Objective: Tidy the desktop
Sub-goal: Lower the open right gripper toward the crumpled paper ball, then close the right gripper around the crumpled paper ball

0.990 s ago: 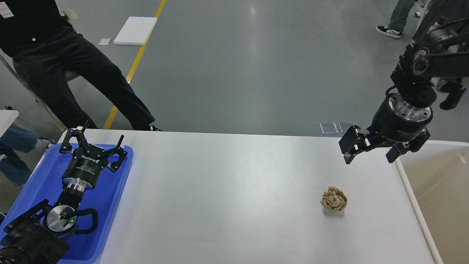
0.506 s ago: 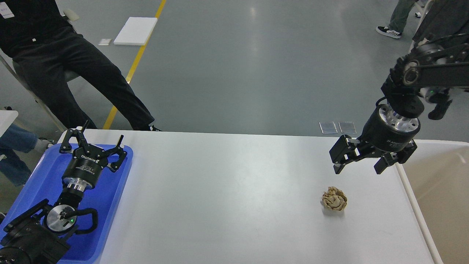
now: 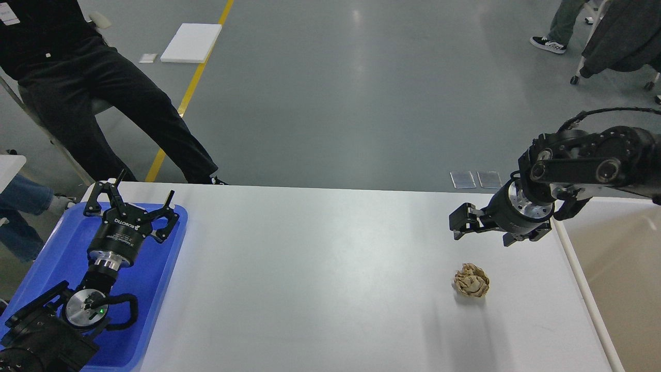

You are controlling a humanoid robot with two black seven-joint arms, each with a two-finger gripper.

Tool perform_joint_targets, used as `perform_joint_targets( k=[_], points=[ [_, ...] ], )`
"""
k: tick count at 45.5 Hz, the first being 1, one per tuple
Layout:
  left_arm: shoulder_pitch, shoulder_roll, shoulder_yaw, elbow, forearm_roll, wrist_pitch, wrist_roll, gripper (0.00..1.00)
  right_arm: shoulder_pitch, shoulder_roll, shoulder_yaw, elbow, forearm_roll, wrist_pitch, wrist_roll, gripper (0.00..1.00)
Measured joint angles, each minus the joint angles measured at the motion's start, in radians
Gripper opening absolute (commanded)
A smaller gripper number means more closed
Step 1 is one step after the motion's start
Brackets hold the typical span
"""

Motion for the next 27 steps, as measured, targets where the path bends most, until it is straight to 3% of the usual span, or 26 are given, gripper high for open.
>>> perform_joint_targets(
  k=[27],
  points=[
    [0.000, 0.001, 0.000, 0.000, 0.000, 0.000, 0.000, 0.99, -0.219, 0.052, 0.054, -0.117, 0.000, -0.107, 0.003, 1.00]
  ],
)
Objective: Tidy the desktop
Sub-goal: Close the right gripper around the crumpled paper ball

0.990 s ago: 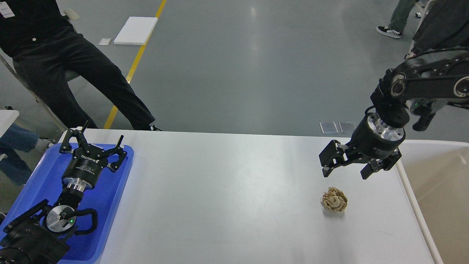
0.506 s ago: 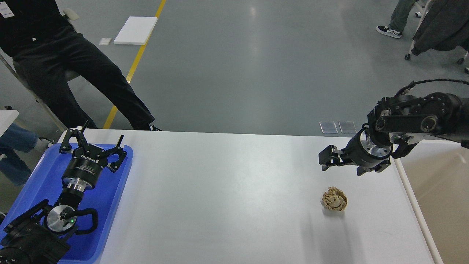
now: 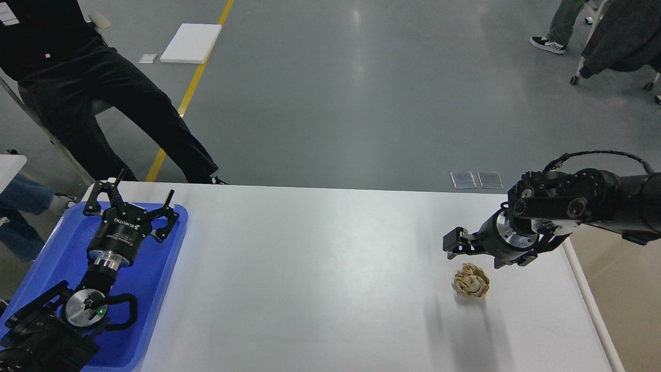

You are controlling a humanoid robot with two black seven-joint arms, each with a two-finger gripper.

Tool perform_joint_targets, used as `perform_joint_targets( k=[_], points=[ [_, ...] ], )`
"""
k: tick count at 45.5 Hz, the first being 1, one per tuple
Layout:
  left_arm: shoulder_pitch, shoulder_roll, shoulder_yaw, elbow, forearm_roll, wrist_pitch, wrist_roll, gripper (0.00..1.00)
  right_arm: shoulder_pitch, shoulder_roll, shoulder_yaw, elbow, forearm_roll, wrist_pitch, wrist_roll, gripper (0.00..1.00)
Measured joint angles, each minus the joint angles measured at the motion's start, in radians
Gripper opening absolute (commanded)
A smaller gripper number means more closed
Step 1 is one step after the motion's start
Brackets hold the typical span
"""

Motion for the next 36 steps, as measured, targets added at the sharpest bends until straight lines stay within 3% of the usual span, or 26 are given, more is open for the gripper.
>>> perform_joint_targets(
  k=[14, 36],
  points=[
    [0.000, 0.000, 0.000, 0.000, 0.000, 0.000, 0.000, 0.99, -0.130, 0.034, 0.064, -0.120, -0.005, -0.092, -0.001, 1.00],
    [0.000, 0.000, 0.000, 0.000, 0.000, 0.000, 0.000, 0.99, -0.252, 0.074, 0.068, -0.239, -0.126, -0.131, -0.001, 1.00]
  ],
)
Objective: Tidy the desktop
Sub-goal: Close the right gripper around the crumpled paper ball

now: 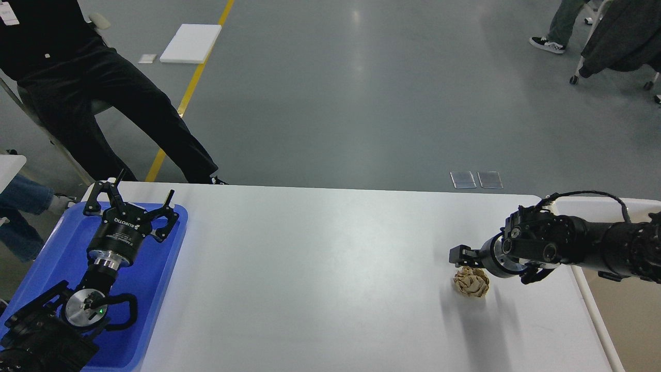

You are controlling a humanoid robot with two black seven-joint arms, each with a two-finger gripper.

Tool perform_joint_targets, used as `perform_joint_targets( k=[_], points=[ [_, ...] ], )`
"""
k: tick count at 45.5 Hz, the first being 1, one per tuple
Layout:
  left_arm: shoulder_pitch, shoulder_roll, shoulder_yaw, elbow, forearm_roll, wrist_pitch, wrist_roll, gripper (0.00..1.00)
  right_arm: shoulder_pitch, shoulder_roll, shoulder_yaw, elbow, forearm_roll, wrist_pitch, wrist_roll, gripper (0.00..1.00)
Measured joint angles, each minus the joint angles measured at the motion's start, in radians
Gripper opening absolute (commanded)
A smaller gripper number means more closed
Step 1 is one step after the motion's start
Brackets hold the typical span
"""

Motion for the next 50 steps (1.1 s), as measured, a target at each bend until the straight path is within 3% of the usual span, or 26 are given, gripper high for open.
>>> perform_joint_targets(
  k=[34, 41, 47, 50],
  points=[
    [0.001, 0.000, 0.000, 0.000, 0.000, 0.000, -0.001, 0.99, -0.094, 0.051, 0.012, -0.068, -0.080, -0.009, 0.001, 1.00],
    [0.001, 0.000, 0.000, 0.000, 0.000, 0.000, -0.001, 0.99, -0.112, 0.052, 0.019, -0.085, -0.080, -0.043, 0.001, 0.73],
    [0.001, 0.000, 0.000, 0.000, 0.000, 0.000, -0.001, 0.99, -0.126, 0.053, 0.022, -0.088, -0.079, -0.063, 0.001, 0.41],
    [0.001, 0.000, 0.000, 0.000, 0.000, 0.000, -0.001, 0.99, -0.130, 0.054, 0.023, -0.083, -0.078, -0.066, 0.000, 0.36]
  ],
)
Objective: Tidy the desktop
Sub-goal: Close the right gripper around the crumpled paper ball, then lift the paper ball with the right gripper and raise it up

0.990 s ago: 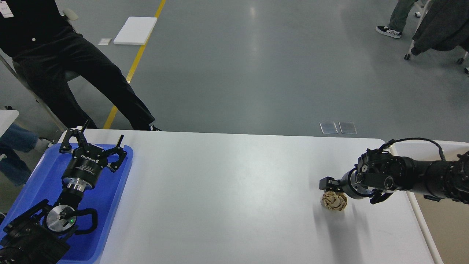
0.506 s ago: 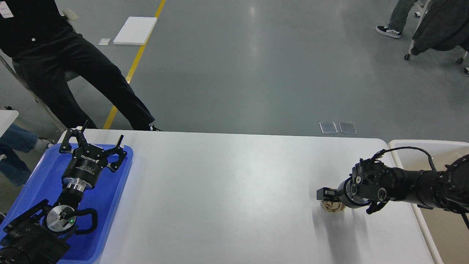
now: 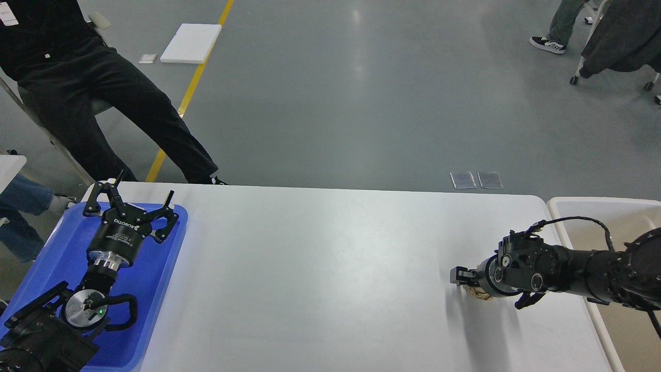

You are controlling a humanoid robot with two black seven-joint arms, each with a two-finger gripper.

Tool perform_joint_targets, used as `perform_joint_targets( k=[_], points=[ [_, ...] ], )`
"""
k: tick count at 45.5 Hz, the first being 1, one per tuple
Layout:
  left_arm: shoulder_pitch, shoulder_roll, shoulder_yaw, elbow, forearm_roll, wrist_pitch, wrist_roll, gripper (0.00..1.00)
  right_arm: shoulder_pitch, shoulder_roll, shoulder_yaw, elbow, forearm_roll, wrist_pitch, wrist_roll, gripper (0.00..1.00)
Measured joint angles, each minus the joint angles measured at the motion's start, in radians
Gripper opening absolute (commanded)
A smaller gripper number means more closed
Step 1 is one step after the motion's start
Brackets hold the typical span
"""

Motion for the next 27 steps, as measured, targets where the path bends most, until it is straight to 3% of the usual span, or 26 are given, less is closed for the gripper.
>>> perform_joint_targets(
  k=[3, 7, 27],
  points=[
    [0.000, 0.000, 0.000, 0.000, 0.000, 0.000, 0.000, 0.99, -0.001, 0.000, 0.001, 0.005, 0.000, 0.001, 0.000, 0.29],
    [0.000, 0.000, 0.000, 0.000, 0.000, 0.000, 0.000, 0.99, 0.000, 0.000, 0.001, 0.012, 0.001, 0.008, 0.000, 0.00],
    [-0.001, 0.000, 0.000, 0.000, 0.000, -0.001, 0.000, 0.99, 0.040, -0.039, 0.002, 0.057, 0.003, 0.058, -0.001, 0.00]
  ],
)
